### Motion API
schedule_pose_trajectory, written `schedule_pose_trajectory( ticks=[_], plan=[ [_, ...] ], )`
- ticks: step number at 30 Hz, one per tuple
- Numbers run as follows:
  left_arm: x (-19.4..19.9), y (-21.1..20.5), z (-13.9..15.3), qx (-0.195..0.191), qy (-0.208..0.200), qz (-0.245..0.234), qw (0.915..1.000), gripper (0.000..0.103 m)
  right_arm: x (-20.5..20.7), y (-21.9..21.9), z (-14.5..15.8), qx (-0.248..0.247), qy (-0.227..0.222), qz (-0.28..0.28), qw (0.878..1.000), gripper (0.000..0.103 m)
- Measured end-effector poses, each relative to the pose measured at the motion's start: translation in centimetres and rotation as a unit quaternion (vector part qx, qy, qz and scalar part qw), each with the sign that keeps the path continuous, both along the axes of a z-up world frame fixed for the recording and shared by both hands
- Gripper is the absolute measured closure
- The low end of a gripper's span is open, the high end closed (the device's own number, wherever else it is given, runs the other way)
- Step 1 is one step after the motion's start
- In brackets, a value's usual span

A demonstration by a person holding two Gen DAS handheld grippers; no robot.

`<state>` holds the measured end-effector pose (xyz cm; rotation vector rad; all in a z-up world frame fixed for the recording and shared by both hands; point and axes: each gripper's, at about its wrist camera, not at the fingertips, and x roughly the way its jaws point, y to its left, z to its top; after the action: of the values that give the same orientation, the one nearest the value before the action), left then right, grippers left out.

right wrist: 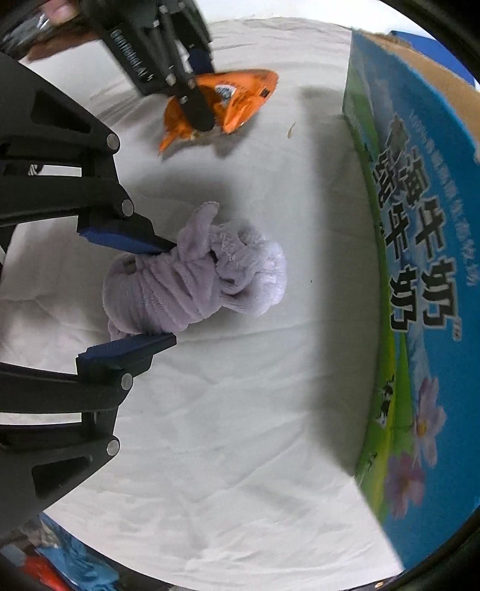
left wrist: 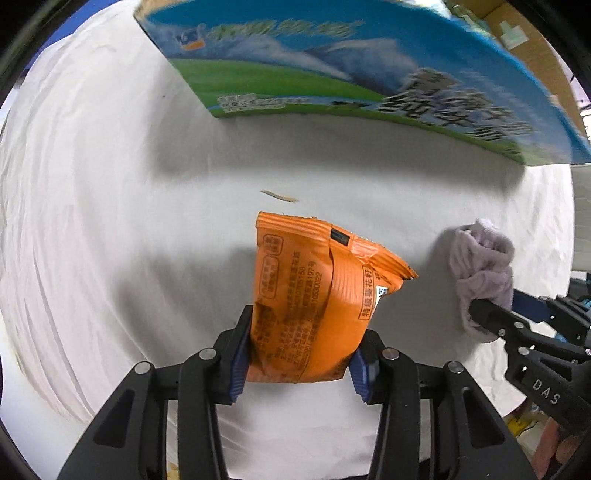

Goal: Organize soft objects
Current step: 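Carry both items into the box and open both grippers to release them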

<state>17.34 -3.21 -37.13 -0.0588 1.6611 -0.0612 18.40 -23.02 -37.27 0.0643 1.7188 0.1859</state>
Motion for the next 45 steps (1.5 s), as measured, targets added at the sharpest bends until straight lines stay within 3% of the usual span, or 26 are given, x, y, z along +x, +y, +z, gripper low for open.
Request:
schedule_pose_trajectory(
  ticks=[5, 11, 21, 26, 28, 31, 33, 36, 41, 45],
  plan=[
    [-0.9, -2.2, 3.1, -0.017, -0.031, 0.003, 0.9994, 0.061, 0.1, -1.5, 4.1, 0.017, -0.028, -0.019, 0.999, 0.060],
    [-1.3, -4.6, 9.0, -0.028, -0.092, -0.015, 0.9952, 0.061, -0.6, -3.2, 9.8, 0.037, -0.071, -0.033, 0.996, 0.060],
    [4.1, -2.9, 18.6, -0.078, -0.176, -0.011, 0.9812, 0.061, 0.6, -2.6, 19.7, 0.070, -0.148, -0.037, 0.986, 0.060],
    [7.4, -3.2, 19.4, -0.070, -0.207, -0.019, 0.9757, 0.064, 2.9, -2.2, 21.9, 0.072, -0.180, -0.038, 0.980, 0.060],
    [7.9, -2.8, 18.9, -0.070, -0.201, -0.016, 0.9770, 0.064, 3.8, -1.9, 22.0, 0.067, -0.187, -0.040, 0.979, 0.060],
    [7.7, -1.7, 16.1, -0.091, -0.137, 0.007, 0.9864, 0.051, 4.2, -2.2, 20.9, 0.053, -0.186, -0.050, 0.980, 0.060],
    [7.5, -0.9, 13.1, -0.122, -0.093, 0.033, 0.9876, 0.050, 4.1, -2.6, 19.1, 0.055, -0.173, -0.058, 0.982, 0.060],
    [7.1, -0.4, 8.8, -0.134, -0.043, 0.064, 0.9879, 0.050, 3.2, -3.5, 16.1, 0.045, -0.151, -0.072, 0.985, 0.060],
    [8.3, -1.2, 2.4, -0.135, 0.011, 0.088, 0.9869, 0.050, 1.7, -5.3, 11.1, 0.027, -0.106, -0.102, 0.989, 0.060],
    [9.7, -2.4, -2.1, -0.112, 0.046, 0.093, 0.9884, 0.049, 1.2, -6.3, 8.2, 0.012, -0.085, -0.113, 0.990, 0.060]
  ],
)
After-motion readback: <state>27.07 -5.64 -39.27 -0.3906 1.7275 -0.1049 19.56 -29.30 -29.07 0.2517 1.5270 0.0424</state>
